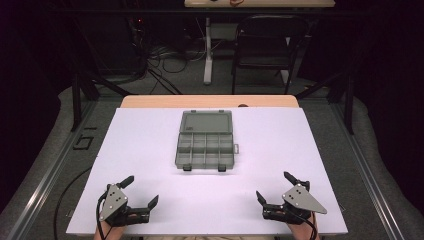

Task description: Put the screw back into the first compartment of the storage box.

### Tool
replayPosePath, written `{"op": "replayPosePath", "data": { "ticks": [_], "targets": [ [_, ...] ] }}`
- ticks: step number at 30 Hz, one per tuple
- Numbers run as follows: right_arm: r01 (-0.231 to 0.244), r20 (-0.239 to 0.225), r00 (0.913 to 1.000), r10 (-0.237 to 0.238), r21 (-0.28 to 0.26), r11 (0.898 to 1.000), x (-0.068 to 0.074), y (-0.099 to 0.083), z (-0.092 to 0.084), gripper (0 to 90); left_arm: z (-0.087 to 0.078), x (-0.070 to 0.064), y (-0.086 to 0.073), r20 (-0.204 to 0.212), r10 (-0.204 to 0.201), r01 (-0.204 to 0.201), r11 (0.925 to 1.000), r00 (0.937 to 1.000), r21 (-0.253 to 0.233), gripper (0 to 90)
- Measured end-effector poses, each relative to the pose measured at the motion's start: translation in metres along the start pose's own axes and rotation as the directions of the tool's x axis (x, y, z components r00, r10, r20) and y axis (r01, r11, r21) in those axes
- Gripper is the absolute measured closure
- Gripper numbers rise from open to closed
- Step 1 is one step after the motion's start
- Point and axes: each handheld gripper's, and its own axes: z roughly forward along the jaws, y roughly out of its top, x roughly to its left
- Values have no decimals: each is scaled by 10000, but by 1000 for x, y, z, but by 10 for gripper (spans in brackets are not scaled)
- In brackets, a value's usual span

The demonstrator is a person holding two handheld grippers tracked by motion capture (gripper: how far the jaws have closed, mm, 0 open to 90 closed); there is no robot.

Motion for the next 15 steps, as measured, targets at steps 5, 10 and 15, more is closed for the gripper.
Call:
{"op": "replayPosePath", "data": {
  "ticks": [5,10,15],
  "targets": [
    [29,-26,10000,-29,66,10000,1,0,0,0,-1,2,-4,-2,-128,128,9999,9999,42,0],
    [134,-38,9999,-133,155,9998,3,-1,-1,0,3,4,-4,58,-190,189,9998,9998,85,0],
    [72,-1,10000,-72,107,9999,1,0,0,0,6,6,-5,129,-191,190,9997,9997,142,0]
  ]
}}
